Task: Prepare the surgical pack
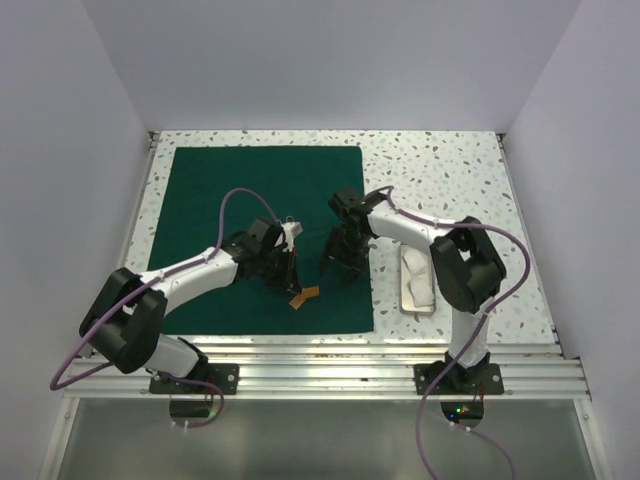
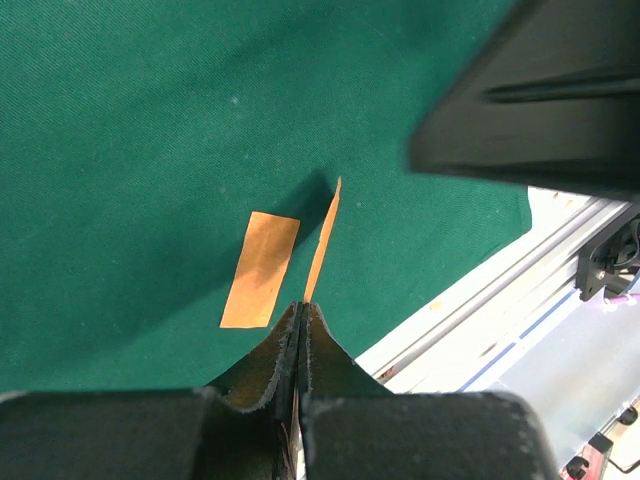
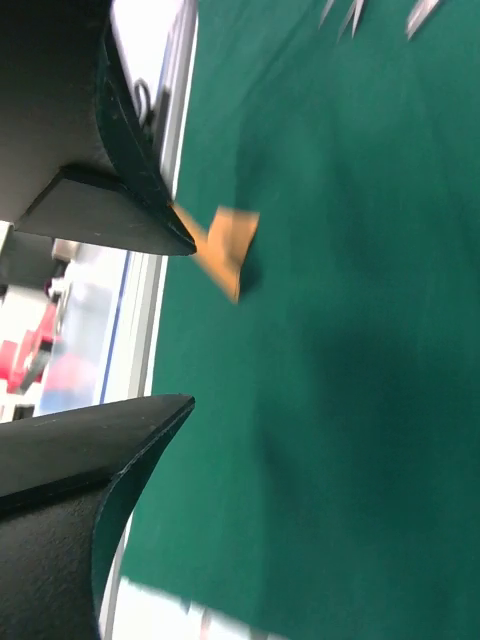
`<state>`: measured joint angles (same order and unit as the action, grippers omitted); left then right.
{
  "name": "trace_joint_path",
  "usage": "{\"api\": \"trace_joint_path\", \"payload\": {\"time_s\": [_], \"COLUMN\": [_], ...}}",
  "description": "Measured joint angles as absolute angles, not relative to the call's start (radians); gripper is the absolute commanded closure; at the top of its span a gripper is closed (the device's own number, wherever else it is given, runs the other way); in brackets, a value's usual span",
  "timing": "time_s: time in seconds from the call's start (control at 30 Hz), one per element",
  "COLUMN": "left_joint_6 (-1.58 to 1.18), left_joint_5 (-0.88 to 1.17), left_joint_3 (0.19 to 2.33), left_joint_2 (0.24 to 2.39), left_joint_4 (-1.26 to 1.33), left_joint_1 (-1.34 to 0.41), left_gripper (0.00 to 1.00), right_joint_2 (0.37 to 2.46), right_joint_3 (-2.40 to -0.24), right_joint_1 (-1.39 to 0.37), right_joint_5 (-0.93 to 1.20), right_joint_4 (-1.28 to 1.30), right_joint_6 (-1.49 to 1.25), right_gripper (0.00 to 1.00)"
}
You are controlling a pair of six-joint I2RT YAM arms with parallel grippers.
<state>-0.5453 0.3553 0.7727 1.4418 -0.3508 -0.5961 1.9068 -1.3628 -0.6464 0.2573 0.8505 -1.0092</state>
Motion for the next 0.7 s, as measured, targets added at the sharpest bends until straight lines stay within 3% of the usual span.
{"api": "trace_joint_path", "payload": {"time_s": [0.4, 0.7], "left_joint_6": [-0.546, -0.546], "left_joint_5": [0.368, 0.382], "left_joint_3": [0.773, 0.772], "left_joint_2": [1.442, 1.442], "left_joint_4": [-0.32, -0.307], "left_joint_1": [-0.597, -0.597], "left_gripper": [1.0, 1.0], "right_joint_2": [1.991, 2.01], "right_joint_3": [-1.432, -1.432], "right_joint_1": [-0.736, -0.77], "right_joint_5": [0.294, 0.314], "right_joint_4": [0.836, 0.824], "right_joint_6": [-1.216, -1.297], "right_gripper": [0.41, 0.48]}}
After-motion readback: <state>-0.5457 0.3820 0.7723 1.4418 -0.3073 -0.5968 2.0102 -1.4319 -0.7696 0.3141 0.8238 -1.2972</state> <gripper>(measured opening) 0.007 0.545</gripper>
